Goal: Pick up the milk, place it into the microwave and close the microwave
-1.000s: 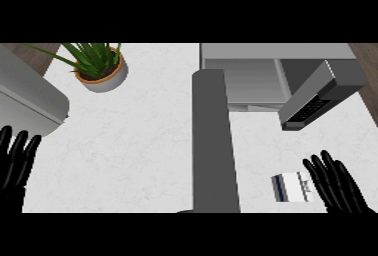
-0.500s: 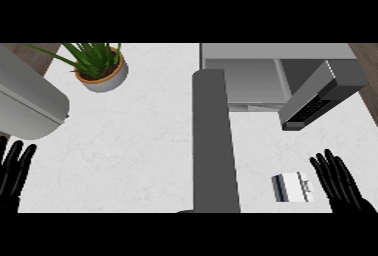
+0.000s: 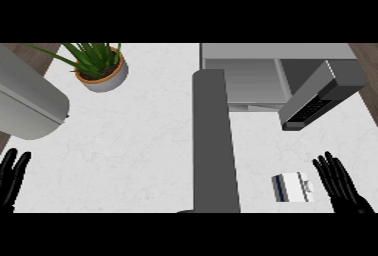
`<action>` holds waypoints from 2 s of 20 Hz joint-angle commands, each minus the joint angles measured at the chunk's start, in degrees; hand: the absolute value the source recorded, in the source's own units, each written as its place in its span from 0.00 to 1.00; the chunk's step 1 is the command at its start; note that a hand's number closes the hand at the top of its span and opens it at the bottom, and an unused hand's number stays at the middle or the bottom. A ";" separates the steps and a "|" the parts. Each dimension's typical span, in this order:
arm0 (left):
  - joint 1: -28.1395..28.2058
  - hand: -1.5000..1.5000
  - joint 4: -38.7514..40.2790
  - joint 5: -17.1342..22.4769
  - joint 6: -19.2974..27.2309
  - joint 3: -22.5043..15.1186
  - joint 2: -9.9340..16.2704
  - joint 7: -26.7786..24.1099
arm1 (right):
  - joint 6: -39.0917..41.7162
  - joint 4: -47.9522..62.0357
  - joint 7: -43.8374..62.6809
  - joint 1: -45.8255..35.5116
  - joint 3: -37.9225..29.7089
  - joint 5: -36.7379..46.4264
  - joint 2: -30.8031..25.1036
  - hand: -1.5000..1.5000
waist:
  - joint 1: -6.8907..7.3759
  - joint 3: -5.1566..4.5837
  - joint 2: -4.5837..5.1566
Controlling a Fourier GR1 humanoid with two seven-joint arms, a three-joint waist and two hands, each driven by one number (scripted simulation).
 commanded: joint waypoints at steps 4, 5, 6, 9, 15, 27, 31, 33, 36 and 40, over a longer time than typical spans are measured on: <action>1.02 0.00 -3.36 3.45 -0.97 1.60 -0.23 3.38 | 1.33 9.45 -11.19 -0.81 1.12 7.13 -0.71 0.00 | -0.01 0.01 -0.02; -0.44 0.00 -2.38 2.16 -0.80 2.31 0.37 3.61 | 0.09 10.88 -7.03 -7.08 -0.96 5.47 -1.58 0.00 | 0.06 0.00 0.01; -1.49 0.00 1.53 -0.98 -2.11 0.86 -0.76 -0.70 | 1.75 16.25 -11.52 -8.00 -1.54 6.31 -2.84 0.00 | 0.04 0.01 0.03; 0.00 0.00 -0.98 0.80 -2.35 1.54 -0.99 0.96 | 0.39 23.44 -16.97 -11.90 -1.96 8.44 -3.54 0.00 | 0.18 0.02 0.03; 3.32 0.00 -2.10 -0.68 -1.87 -0.90 -2.07 0.23 | -2.73 26.26 -17.88 -12.94 -1.46 8.72 -2.15 0.00 | 0.12 0.00 0.00; 0.41 0.00 -2.21 4.26 -1.75 3.75 1.11 1.92 | -12.42 59.42 -30.13 -29.03 -7.93 13.83 -8.17 0.00 | 0.88 0.10 0.22; 0.81 0.00 -0.44 1.15 -1.18 1.03 -0.21 -0.06 | 0.59 56.61 -28.31 -27.31 -4.12 11.68 -8.77 0.00 | 0.66 0.09 0.19; 1.13 0.00 -2.00 1.67 -1.34 -0.41 -0.24 1.62 | 6.09 56.86 -29.05 -26.48 -0.47 12.59 -8.58 0.00 | 1.08 0.19 0.26; 3.04 0.00 -2.02 1.07 -1.47 -0.01 -0.91 0.48 | 9.35 54.73 -31.80 -24.12 4.13 12.98 -5.73 0.00 | 0.96 0.16 0.00; 3.71 0.00 -2.62 0.54 -2.07 -0.94 -1.01 1.07 | 6.74 52.02 -34.44 -25.04 5.33 11.76 -6.02 1.00 | 0.50 0.12 -0.02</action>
